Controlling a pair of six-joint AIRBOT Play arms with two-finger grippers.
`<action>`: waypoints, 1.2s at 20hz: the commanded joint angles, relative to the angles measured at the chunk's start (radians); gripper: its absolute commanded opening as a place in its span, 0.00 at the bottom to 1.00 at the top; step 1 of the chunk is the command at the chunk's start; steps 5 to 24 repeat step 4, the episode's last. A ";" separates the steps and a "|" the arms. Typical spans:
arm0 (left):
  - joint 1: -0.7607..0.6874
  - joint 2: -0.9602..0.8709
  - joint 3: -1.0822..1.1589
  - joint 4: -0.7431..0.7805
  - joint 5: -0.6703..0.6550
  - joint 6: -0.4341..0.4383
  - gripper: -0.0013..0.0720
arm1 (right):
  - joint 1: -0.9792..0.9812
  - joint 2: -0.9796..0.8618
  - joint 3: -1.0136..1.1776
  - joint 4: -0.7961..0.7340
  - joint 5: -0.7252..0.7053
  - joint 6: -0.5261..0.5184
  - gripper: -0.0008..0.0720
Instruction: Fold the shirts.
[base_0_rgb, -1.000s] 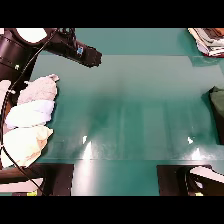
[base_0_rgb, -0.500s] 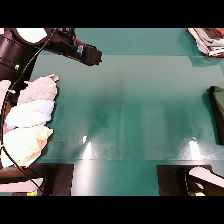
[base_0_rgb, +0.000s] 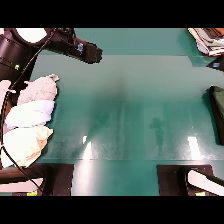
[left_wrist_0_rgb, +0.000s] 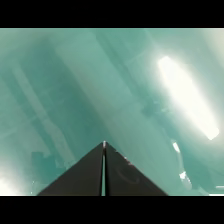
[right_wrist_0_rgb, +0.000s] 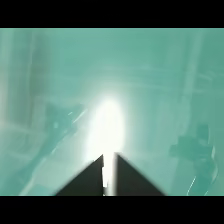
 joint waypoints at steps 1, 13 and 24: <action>0.000 0.000 0.000 0.000 0.007 -0.001 0.06 | 0.160 0.000 0.011 0.010 -0.003 -0.048 0.03; 0.000 0.000 0.000 0.000 0.007 -0.001 0.06 | 0.192 0.000 0.011 0.010 -0.002 -0.048 0.04; 0.000 0.000 0.000 0.000 0.007 -0.001 0.06 | 0.192 0.000 0.011 0.010 -0.002 -0.048 0.04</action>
